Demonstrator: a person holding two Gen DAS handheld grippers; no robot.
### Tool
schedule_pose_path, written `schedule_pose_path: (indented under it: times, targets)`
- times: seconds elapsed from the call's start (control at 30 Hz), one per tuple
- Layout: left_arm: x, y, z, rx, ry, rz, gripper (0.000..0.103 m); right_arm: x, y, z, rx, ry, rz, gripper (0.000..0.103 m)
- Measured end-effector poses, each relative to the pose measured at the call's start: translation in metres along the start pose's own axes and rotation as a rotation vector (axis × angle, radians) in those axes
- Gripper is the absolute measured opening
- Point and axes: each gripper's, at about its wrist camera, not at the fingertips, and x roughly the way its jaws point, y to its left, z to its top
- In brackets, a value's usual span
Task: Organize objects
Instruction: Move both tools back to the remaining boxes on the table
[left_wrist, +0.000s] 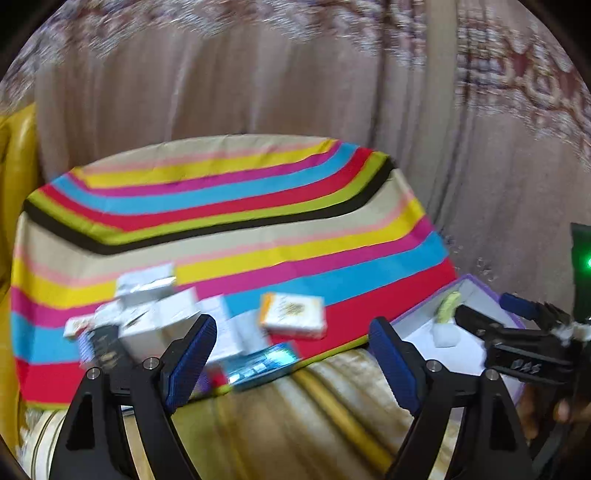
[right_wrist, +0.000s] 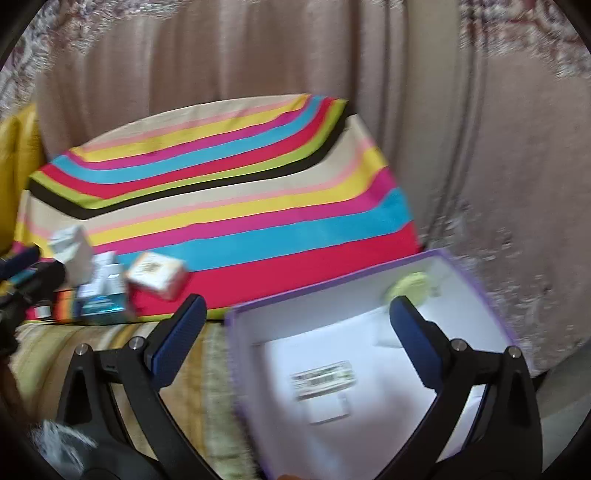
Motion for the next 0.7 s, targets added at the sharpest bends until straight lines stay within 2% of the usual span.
schedule_pose_path:
  times: [0.1, 0.2, 0.33, 0.53, 0.7]
  targets:
    - [-0.005, 0.025, -0.007, -0.076, 0.010, -0.002, 0.085, 0.006, 0.012, -0.001, 0.013, 0.044, 0.108, 0.100]
    - [-0.013, 0.049, -0.014, -0.154, 0.015, 0.005, 0.085, 0.012, 0.035, -0.005, -0.025, 0.085, 0.163, 0.100]
    - [-0.019, 0.069, -0.022, -0.203, 0.022, 0.023, 0.085, 0.024, 0.057, -0.007, -0.039, 0.153, 0.226, 0.100]
    - [-0.020, 0.105, -0.035, -0.323, 0.047, 0.035, 0.085, 0.044, 0.078, -0.011, -0.033, 0.222, 0.278, 0.100]
    - [-0.016, 0.126, -0.041, -0.393, 0.052, 0.020, 0.082, 0.057, 0.097, -0.013, -0.050, 0.261, 0.281, 0.100]
